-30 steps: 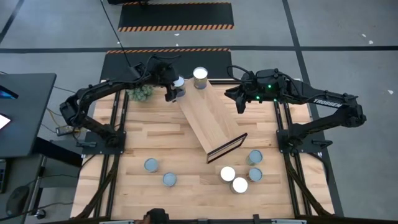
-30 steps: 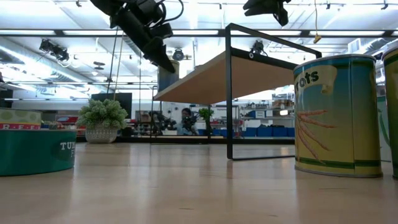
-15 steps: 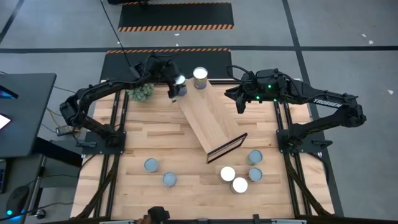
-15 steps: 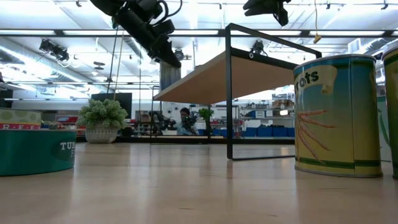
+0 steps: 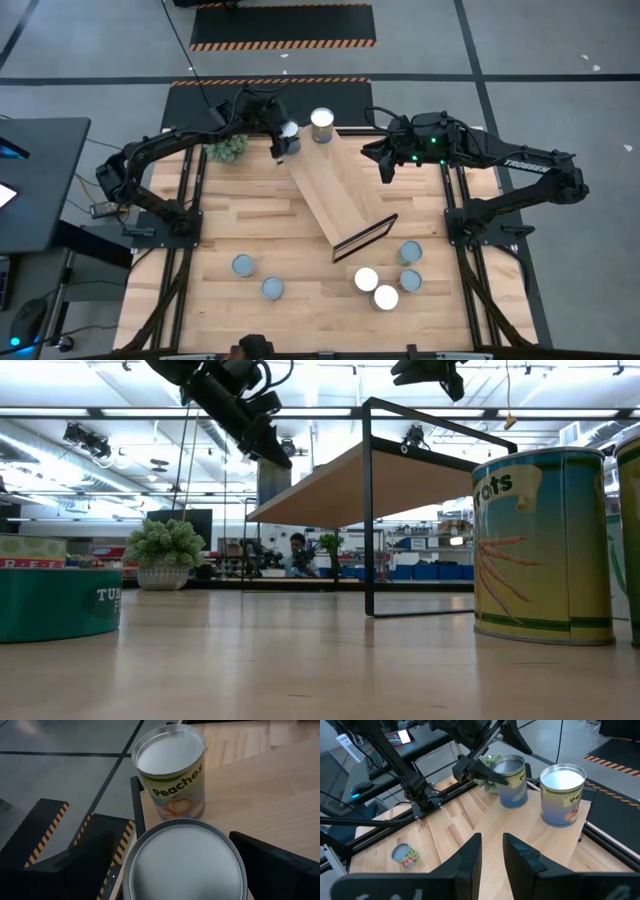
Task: Pick and place cans onto a shelf
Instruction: Put the canned peas on the shelf
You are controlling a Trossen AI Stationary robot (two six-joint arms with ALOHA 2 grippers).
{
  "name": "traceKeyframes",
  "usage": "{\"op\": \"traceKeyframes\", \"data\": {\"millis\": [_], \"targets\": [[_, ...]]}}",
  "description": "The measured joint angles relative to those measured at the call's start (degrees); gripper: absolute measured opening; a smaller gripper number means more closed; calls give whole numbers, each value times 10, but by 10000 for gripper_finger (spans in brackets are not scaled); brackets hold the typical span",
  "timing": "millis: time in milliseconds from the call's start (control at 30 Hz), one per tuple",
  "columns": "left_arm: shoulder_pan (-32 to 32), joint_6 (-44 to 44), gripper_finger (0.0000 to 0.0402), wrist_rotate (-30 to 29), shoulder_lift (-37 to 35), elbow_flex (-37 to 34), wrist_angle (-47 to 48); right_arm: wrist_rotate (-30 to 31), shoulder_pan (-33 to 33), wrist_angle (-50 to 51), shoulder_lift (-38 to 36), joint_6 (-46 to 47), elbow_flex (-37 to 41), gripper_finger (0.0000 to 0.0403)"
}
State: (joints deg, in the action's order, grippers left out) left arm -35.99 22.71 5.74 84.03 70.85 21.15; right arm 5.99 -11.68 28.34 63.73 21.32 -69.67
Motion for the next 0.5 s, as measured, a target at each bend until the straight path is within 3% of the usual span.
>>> {"op": "traceKeyframes", "data": {"millis": [500], "targets": [[6,20,398,1,-2,1,-17,0,0,0,0,-3,0,85]]}}
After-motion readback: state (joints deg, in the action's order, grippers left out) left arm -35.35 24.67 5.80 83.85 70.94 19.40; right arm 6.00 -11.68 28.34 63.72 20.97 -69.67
